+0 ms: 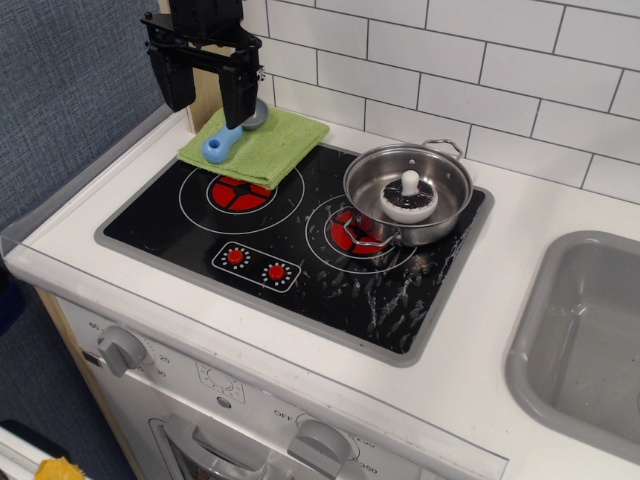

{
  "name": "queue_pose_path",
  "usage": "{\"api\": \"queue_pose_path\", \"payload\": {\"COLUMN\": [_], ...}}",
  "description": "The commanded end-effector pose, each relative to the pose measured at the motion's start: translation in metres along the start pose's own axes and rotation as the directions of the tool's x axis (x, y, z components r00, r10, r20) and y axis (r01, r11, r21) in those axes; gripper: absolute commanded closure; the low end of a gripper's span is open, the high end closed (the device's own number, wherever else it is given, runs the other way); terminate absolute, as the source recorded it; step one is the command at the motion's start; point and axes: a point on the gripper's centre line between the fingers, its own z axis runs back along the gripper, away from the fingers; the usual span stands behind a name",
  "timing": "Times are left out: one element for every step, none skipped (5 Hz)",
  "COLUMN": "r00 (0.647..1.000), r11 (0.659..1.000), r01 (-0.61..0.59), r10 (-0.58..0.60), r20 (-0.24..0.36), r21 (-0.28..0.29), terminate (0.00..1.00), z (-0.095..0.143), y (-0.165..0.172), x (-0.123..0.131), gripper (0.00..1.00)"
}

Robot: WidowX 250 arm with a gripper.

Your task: Put the mushroom underneath the silver pot on the stovetop.

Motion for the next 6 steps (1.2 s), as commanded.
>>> {"api": "queue_pose_path", "payload": {"r00": [1.0, 0.997, 0.978, 0.947, 0.925, 0.92], "r11": [1.0, 0.998, 0.979, 0.95, 0.927, 0.922], "r01": [0.0, 0.07, 0.203, 0.311, 0.374, 0.388], "r10": [0.0, -0.07, -0.203, -0.311, -0.374, -0.387], "r20": [0.0, 0.02, 0.057, 0.08, 0.069, 0.055], "r21": [0.0, 0.01, 0.011, 0.013, 0.012, -0.002], "terminate": [0.0, 0.0, 0.0, 0.0, 0.0, 0.0], "z": [0.0, 0.002, 0.004, 0.0, -0.011, -0.023], "y": [0.0, -0.027, -0.071, -0.111, -0.137, -0.143], "x": [0.0, 0.01, 0.03, 0.047, 0.053, 0.055], "gripper": [0.0, 0.0, 0.0, 0.0, 0.0, 0.0]}}
